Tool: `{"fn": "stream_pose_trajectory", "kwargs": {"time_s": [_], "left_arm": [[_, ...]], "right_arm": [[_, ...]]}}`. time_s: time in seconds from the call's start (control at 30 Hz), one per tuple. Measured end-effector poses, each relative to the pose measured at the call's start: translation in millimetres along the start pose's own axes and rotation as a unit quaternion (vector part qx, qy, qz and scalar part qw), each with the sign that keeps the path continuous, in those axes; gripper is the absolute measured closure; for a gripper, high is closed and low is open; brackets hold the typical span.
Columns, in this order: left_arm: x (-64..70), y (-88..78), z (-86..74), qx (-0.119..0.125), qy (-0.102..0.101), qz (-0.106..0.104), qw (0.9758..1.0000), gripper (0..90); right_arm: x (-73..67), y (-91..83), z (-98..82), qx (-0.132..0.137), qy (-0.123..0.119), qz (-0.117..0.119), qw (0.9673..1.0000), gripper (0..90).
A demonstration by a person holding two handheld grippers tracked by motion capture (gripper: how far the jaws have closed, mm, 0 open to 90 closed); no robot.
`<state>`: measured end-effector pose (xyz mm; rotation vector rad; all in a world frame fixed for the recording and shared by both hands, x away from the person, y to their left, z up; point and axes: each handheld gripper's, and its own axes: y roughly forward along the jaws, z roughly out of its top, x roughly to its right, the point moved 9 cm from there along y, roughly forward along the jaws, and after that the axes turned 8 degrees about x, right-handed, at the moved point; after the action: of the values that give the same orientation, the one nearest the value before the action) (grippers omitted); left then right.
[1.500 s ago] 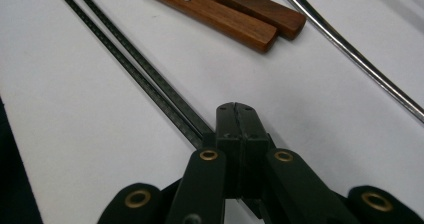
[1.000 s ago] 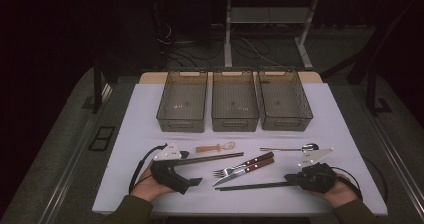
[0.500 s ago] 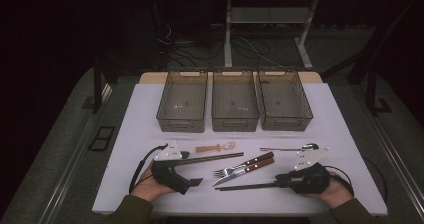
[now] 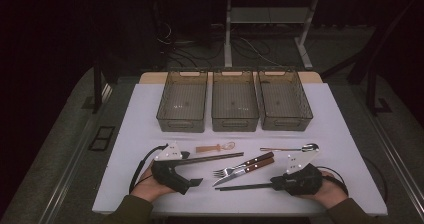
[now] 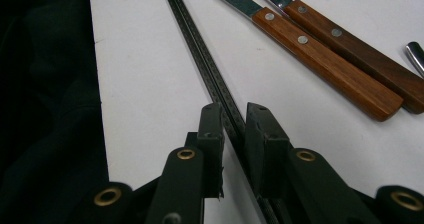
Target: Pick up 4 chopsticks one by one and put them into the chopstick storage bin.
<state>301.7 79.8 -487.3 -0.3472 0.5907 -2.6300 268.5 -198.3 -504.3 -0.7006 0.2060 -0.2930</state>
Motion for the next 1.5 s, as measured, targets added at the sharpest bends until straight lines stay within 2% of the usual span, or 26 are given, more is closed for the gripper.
{"fn": "stream_pose_trajectory", "kwargs": {"time_s": [0.03, 0.07, 0.1, 0.57, 0.63, 0.67, 0.7, 0.8, 0.83, 0.9, 0.93, 1.1, 1.13, 1.17, 1.2, 1.27, 1.33, 1.4, 1.5], "left_arm": [[0.0, 0.0, 0.0, 0.000, 0.000, 0.000, 1.0000, 0.0], [0.0, 0.0, 0.0, 0.000, 0.000, 0.000, 1.0000, 0.0], [0.0, 0.1, 0.0, 0.000, 0.000, 0.000, 1.0000, 0.0], [0.3, 0.4, -0.3, -0.001, 0.000, -0.001, 1.0000, 0.0], [0.1, 0.4, -0.4, -0.002, 0.000, 0.000, 1.0000, 0.0], [0.1, 0.4, -0.3, -0.001, 0.000, -0.001, 1.0000, 0.0], [0.3, 0.5, -0.4, -0.002, -0.001, -0.001, 1.0000, 0.0], [0.5, 0.5, -0.5, -0.003, -0.001, -0.001, 1.0000, 0.0], [0.6, 0.4, -0.4, -0.002, -0.001, -0.001, 1.0000, 0.0], [0.6, 0.2, -0.1, 0.000, -0.002, -0.001, 1.0000, 0.0], [0.4, 0.1, -0.2, -0.001, -0.001, -0.001, 1.0000, 0.0], [0.6, 0.2, -0.2, 0.000, -0.001, -0.001, 1.0000, 0.0], [0.6, 0.0, -0.2, 0.000, -0.001, -0.001, 1.0000, 0.0], [0.5, -0.2, -0.1, 0.000, -0.001, -0.001, 1.0000, 0.0], [0.4, -0.3, -0.1, 0.000, -0.001, 0.000, 1.0000, 0.0], [0.2, -0.2, -0.2, -0.001, -0.001, 0.000, 1.0000, 0.0], [0.6, 0.0, -0.3, -0.001, -0.001, 0.000, 1.0000, 0.0], [0.7, -0.1, 0.0, 0.000, -0.001, 0.000, 1.0000, 0.0], [0.3, -0.3, -0.2, -0.001, -0.001, 0.000, 1.0000, 0.0]], "right_arm": [[-2.9, 1.4, 0.5, 0.000, 0.011, 0.003, 0.9999, 77.1], [-2.9, 1.4, 0.5, 0.000, 0.011, 0.003, 0.9999, 77.1], [0.7, 2.2, -1.5, -0.007, -0.009, -0.001, 0.9999, 77.4], [-1.6, 4.9, 0.8, -0.004, -0.023, 0.004, 0.9997, 76.4], [-0.9, 4.5, 1.4, -0.003, -0.020, 0.002, 0.9998, 76.5], [-0.8, 3.9, 4.1, 0.007, -0.001, 0.000, 1.0000, 76.9], [3.7, 3.3, 4.1, 0.006, -0.012, -0.005, 0.9999, 77.1], [6.1, 4.4, 5.3, 0.007, 0.000, -0.008, 0.9999, 77.2], [10.4, 6.2, 4.3, 0.002, -0.010, -0.008, 0.9999, 77.3], [9.0, 7.1, 4.5, 0.001, -0.002, -0.007, 1.0000, 77.3], [10.8, 7.5, 3.7, -0.001, -0.012, -0.007, 0.9999, 77.2], [10.3, 7.1, 4.4, 0.001, -0.015, -0.007, 0.9999, 77.3], [6.4, 6.9, 5.9, 0.005, -0.001, -0.003, 1.0000, 77.8], [7.6, 6.1, 5.4, 0.003, -0.015, -0.001, 0.9999, 78.0], [6.7, 6.2, 5.2, 0.002, -0.017, 0.001, 0.9998, 78.5], [1.3, 7.5, 4.7, -0.001, -0.004, 0.008, 1.0000, 78.5], [0.3, 7.6, 4.5, -0.002, -0.006, 0.010, 0.9999, 78.6], [3.4, 6.9, 3.3, -0.005, -0.024, 0.008, 0.9997, 78.6], [-0.3, 6.5, 2.7, -0.006, -0.026, 0.015, 0.9995, 78.7]]}}
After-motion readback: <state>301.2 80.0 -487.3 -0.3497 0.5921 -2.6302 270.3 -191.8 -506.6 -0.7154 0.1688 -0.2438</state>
